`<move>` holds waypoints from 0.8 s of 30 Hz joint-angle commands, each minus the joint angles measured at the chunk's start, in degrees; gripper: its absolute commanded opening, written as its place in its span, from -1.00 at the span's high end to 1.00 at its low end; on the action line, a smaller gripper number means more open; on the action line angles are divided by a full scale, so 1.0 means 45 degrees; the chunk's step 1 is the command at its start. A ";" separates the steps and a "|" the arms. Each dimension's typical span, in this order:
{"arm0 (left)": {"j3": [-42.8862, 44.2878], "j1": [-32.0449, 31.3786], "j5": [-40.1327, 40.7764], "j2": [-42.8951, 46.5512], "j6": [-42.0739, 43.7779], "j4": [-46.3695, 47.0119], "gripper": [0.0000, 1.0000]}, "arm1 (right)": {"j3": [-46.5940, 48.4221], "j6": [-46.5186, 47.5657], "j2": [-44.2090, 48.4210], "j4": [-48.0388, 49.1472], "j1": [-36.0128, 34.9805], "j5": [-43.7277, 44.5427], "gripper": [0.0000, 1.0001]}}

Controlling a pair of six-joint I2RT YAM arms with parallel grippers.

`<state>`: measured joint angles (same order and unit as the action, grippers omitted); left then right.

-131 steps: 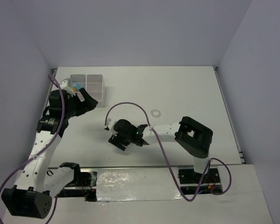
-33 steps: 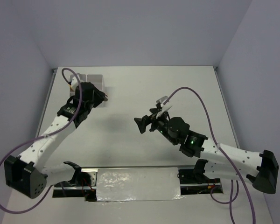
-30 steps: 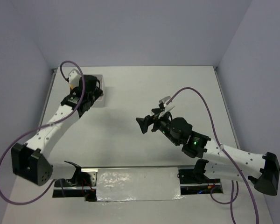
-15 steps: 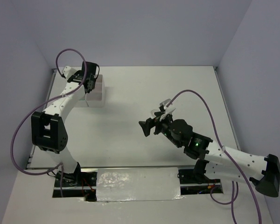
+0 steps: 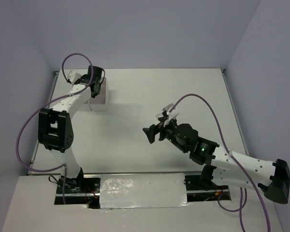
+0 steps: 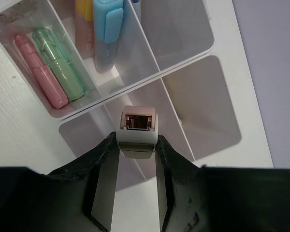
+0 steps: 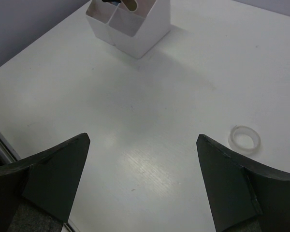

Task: Sort the stationery into containers
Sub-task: Place the stapler in the storage box.

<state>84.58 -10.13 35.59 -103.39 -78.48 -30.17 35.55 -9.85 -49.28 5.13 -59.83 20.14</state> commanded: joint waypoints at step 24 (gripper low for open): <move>-0.1137 0.0298 -0.1755 0.2091 0.0797 0.2251 -0.74 | 0.1215 -0.2221 -0.2653 -0.0978 0.2367 -0.0449 -1.00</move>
<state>80.27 -9.13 30.04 -101.71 -77.52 -23.44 36.23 -12.49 -55.18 4.21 -56.47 18.31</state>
